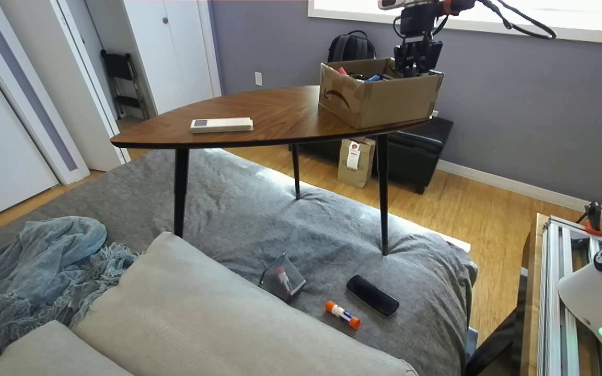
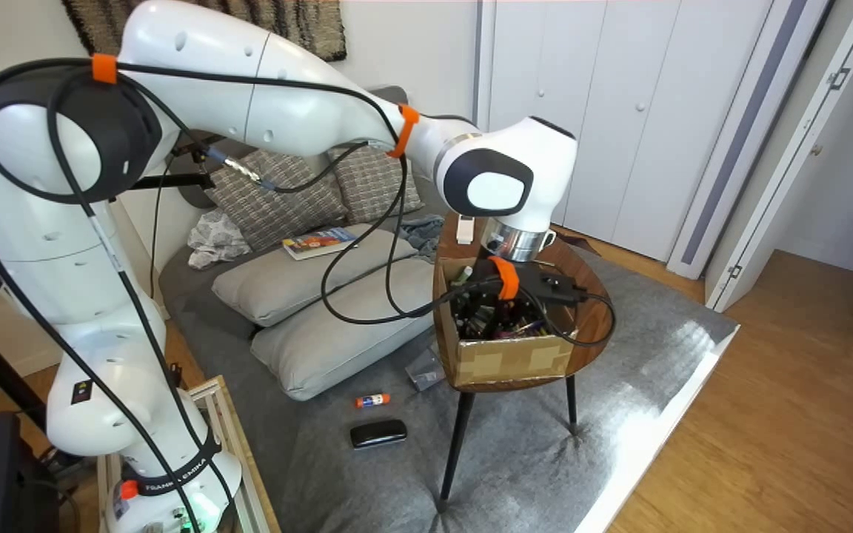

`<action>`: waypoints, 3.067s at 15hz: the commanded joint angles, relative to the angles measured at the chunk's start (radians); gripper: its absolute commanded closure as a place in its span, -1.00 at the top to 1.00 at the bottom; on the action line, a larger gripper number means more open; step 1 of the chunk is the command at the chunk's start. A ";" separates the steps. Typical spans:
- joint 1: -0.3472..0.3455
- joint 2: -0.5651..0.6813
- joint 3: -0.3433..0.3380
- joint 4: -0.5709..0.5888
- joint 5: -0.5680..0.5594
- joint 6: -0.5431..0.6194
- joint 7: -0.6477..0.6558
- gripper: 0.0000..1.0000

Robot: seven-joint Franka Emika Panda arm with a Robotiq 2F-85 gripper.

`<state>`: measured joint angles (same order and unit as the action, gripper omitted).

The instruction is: Put the clear object on the table

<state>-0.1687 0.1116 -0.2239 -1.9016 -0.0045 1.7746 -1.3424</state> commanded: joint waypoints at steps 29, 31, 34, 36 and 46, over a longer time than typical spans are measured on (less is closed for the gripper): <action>-0.012 -0.016 0.054 0.116 -0.105 -0.047 0.019 -0.94; -0.012 -0.024 0.055 0.122 -0.100 -0.050 0.016 -0.94; -0.007 -0.048 0.059 0.147 -0.085 -0.063 0.007 -0.94; -0.004 -0.057 0.062 0.173 -0.070 -0.054 0.007 -0.94; 0.000 -0.055 0.073 0.241 0.091 0.027 -0.031 -0.77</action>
<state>-0.1654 0.0547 -0.1546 -1.6653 0.0868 1.8056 -1.3736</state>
